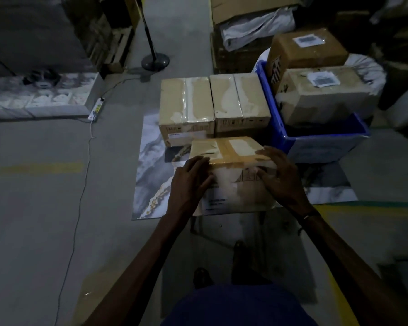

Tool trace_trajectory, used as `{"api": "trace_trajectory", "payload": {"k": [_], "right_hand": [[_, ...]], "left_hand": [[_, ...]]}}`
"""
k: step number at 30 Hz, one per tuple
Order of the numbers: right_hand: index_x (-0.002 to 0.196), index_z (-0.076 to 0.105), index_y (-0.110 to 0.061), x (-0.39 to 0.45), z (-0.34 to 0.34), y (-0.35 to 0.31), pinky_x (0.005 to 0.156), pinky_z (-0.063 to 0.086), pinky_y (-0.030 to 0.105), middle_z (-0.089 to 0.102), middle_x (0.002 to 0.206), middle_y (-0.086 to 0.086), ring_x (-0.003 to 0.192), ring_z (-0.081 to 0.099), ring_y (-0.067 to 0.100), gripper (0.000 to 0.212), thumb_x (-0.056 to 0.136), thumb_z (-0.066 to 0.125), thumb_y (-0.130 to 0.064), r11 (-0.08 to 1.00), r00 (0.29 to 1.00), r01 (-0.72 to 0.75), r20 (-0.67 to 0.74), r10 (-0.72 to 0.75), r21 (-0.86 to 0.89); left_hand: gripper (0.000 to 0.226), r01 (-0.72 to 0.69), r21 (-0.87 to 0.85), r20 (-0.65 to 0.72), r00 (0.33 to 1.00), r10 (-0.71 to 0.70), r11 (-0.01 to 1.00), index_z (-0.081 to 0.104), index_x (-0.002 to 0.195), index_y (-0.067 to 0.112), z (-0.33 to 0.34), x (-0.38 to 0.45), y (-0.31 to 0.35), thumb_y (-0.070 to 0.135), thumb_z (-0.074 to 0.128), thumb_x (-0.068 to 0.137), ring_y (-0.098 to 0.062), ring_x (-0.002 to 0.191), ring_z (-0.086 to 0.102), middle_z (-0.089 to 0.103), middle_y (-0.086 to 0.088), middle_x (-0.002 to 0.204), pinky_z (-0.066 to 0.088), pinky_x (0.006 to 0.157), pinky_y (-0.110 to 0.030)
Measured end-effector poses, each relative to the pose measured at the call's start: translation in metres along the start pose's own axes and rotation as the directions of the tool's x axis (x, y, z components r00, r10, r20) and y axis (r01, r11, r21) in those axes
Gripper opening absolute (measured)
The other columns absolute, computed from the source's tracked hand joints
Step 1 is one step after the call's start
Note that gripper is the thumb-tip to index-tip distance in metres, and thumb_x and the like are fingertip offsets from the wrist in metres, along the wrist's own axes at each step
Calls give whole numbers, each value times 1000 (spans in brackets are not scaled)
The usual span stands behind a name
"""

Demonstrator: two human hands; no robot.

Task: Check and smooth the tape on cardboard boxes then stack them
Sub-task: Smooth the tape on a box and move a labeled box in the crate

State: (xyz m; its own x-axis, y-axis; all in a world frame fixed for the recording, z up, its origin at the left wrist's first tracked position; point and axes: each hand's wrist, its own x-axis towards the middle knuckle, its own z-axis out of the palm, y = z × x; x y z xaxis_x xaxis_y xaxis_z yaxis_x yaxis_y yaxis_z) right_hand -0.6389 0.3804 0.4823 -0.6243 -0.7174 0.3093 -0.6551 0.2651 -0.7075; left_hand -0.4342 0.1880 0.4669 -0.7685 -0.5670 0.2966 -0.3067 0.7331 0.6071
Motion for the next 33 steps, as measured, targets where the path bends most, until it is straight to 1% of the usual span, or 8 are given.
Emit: {"api": "trace_trajectory", "payload": {"k": [3,7,14,18,21,23,29,33], "right_hand": [[128,62,-21,15,-8,-10,106,41,23,53,144,-1,133,49,14,38,92,75,-21,999,1000,26,-15,-26,-22],[118,70,-21,34,-7,-13,102,38,17,51,145,-1,126,50,8,26,93,74,-22,996,999,25,-23,-27,-83],[126,69,-20,65,-3,6,111,40,30,55,143,4,135,47,15,30,96,69,-23,995,1000,10,-3,-10,-95],[133,67,-17,86,6,17,118,29,32,46,154,12,144,39,26,34,99,65,-23,989,999,2,50,6,-148],[131,68,-12,101,16,22,118,33,50,50,149,19,138,44,35,34,98,64,-19,975,996,89,34,-84,-201],[130,68,-13,110,21,25,119,30,57,51,149,16,139,41,29,32,99,63,-19,963,993,118,44,-111,-241],[120,71,-17,129,29,36,117,34,42,59,137,8,134,47,27,25,98,60,-20,941,976,215,82,-200,-262],[119,71,-16,128,30,33,106,46,40,64,127,6,124,51,20,25,97,61,-17,957,984,168,96,-149,-238]], "left_hand": [[57,-57,-12,-35,998,57,998,57,140,25,-5,16,10,40,77,88,-21,128,54,49,-2,150,52,96,-36],[71,-29,4,-5,1000,29,1000,53,144,34,-4,33,11,59,76,82,-22,144,38,32,0,162,47,107,-44],[83,-19,24,66,998,17,1000,46,148,32,10,62,13,67,74,78,-27,144,32,18,-4,163,42,112,-51],[75,6,110,59,998,-13,994,39,150,34,23,84,22,64,66,86,-27,144,28,13,-3,164,37,113,-51],[68,81,158,78,992,-95,984,41,150,33,28,99,23,61,60,92,-31,144,27,19,-4,163,35,114,-56],[64,108,209,62,990,-124,972,47,147,31,31,106,22,63,57,92,-35,143,27,27,-6,160,39,111,-54],[47,55,296,-20,998,-52,953,66,122,25,32,123,20,58,62,90,-34,138,36,49,-8,142,44,102,-49],[50,70,253,6,997,-74,965,67,126,18,35,125,19,53,62,91,-30,124,50,58,-10,131,52,92,-48]]}}
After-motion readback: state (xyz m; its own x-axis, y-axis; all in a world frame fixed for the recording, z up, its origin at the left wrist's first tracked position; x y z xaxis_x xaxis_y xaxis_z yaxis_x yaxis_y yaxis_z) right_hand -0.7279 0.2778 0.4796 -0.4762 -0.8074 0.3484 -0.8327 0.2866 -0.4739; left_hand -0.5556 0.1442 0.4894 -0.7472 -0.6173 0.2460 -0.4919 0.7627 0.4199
